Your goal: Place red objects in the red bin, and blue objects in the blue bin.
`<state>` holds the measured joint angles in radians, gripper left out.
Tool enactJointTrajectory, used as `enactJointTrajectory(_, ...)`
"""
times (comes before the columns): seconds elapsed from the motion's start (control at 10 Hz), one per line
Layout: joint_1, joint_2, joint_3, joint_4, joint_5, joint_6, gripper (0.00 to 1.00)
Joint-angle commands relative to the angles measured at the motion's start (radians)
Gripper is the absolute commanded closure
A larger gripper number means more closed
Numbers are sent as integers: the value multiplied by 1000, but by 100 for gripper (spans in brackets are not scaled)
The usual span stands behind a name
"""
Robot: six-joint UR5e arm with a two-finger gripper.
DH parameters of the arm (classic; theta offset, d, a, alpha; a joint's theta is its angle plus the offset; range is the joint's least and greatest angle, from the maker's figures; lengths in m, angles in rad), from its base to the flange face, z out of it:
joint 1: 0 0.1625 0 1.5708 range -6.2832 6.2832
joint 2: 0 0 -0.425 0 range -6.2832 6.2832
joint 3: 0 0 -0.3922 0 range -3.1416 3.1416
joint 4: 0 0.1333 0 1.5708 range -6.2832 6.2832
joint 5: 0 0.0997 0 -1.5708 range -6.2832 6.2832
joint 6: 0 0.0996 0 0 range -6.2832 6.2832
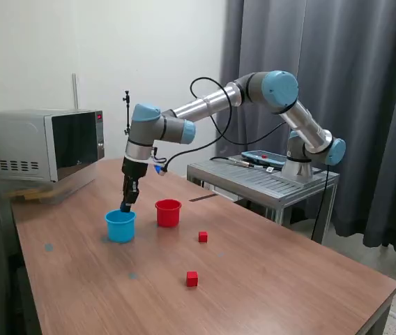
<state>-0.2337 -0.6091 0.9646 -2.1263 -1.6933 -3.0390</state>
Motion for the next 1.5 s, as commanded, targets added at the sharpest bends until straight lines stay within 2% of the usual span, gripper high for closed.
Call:
enactJointTrajectory(0.0, -1, 6, -12, -11, 0, 2, 100)
enactJointTrajectory(0.1, -1, 6, -12, -17, 0, 14, 100)
enactJointTrajectory(0.2, -1, 6, -12, -20, 0, 19, 0)
enactJointTrajectory(0.7, -1, 6, -9, -23, 1, 23, 0)
enactJointTrajectory(0.9, 1, 6, -1, -21, 10, 51, 0)
enactJointTrajectory(1.1, 23, -26, 31, -17, 14, 66, 0)
enactJointTrajectory(1.2, 68, -67, 67, -17, 15, 66, 0)
enactJointTrajectory(1.4, 147, -104, 106, -15, 137, 66, 0)
